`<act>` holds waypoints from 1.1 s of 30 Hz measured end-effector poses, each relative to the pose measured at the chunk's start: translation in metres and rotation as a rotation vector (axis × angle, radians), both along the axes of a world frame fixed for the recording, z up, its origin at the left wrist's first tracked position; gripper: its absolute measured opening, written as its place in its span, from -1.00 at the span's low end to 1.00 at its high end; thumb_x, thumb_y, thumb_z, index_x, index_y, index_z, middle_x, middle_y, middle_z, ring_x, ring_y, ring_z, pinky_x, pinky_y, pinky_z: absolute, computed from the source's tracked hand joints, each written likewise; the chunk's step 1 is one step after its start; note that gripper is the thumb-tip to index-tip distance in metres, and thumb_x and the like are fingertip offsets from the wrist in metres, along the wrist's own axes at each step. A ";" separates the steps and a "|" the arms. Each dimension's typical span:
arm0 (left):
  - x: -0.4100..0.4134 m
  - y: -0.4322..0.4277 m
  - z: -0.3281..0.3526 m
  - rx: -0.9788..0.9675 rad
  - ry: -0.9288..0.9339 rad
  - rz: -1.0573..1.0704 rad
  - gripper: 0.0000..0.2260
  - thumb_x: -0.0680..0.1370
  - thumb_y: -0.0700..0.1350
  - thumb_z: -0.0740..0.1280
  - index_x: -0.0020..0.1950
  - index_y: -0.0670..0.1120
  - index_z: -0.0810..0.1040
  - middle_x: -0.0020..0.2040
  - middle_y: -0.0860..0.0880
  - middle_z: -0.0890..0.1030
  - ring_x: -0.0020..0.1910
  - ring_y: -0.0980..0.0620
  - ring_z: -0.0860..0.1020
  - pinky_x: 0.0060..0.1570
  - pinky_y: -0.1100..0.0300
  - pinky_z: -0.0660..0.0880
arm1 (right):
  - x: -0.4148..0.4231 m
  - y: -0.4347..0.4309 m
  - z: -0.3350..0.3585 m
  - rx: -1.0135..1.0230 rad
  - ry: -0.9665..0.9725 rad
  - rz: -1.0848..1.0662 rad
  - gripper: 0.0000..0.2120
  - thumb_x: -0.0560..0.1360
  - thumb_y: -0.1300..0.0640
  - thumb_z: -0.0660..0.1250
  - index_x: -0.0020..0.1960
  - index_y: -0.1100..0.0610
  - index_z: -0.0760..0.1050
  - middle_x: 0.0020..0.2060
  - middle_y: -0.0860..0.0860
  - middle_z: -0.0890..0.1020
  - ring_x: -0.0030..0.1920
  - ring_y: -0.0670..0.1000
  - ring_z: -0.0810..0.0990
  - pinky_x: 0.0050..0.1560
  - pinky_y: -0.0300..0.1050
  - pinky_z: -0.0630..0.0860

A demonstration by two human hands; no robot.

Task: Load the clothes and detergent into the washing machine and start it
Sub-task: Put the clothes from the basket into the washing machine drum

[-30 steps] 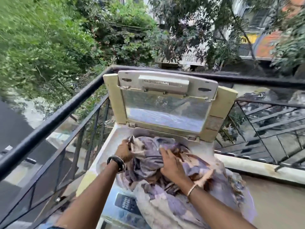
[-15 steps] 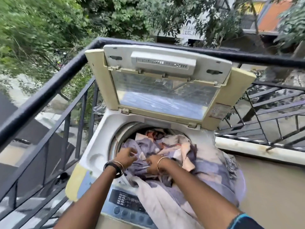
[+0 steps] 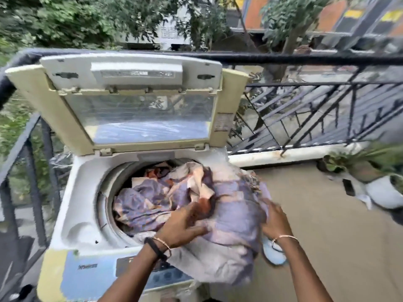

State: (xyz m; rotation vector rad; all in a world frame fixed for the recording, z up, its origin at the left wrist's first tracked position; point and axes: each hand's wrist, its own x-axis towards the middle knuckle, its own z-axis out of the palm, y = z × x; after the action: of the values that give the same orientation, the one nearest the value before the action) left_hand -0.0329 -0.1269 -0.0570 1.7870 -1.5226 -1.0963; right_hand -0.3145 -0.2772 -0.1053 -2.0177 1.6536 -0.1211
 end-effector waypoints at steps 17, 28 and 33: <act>-0.009 -0.003 -0.019 -0.332 -0.217 0.030 -0.86 0.45 -0.05 0.30 -0.01 0.07 0.46 -0.09 0.05 0.60 -0.10 -0.04 0.57 -0.16 0.08 0.44 | 0.009 0.045 0.029 -0.227 -0.197 -0.346 -0.77 0.35 0.16 0.19 -0.01 0.05 0.47 -0.20 0.18 0.67 -0.15 0.31 0.60 -0.28 -0.05 0.41; 0.097 0.005 0.053 -0.522 0.042 0.391 -0.37 0.38 -0.01 0.34 0.42 -0.01 0.23 0.35 -0.08 0.38 0.31 -0.07 0.45 0.27 -0.07 0.45 | 0.210 0.080 0.155 -0.504 -0.670 0.038 -0.76 0.33 0.20 0.15 -0.07 0.08 0.52 -0.21 0.05 0.66 -0.18 0.14 0.58 -0.22 0.01 0.44; 0.098 0.015 0.072 -0.592 0.081 0.179 -0.46 0.36 -0.02 0.35 0.32 0.23 0.37 0.37 0.21 0.42 0.35 0.25 0.41 0.37 0.26 0.33 | 0.261 0.110 0.155 -0.283 -0.667 0.380 -0.78 0.35 0.24 0.20 -0.02 0.13 0.49 -0.17 0.09 0.64 -0.15 0.14 0.59 -0.17 -0.03 0.47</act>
State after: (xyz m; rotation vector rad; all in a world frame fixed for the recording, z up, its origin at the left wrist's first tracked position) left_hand 0.0654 -0.1120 0.0146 1.4113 -1.4145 -0.5430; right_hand -0.0537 -0.1676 0.0497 -2.1259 0.8619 -0.8273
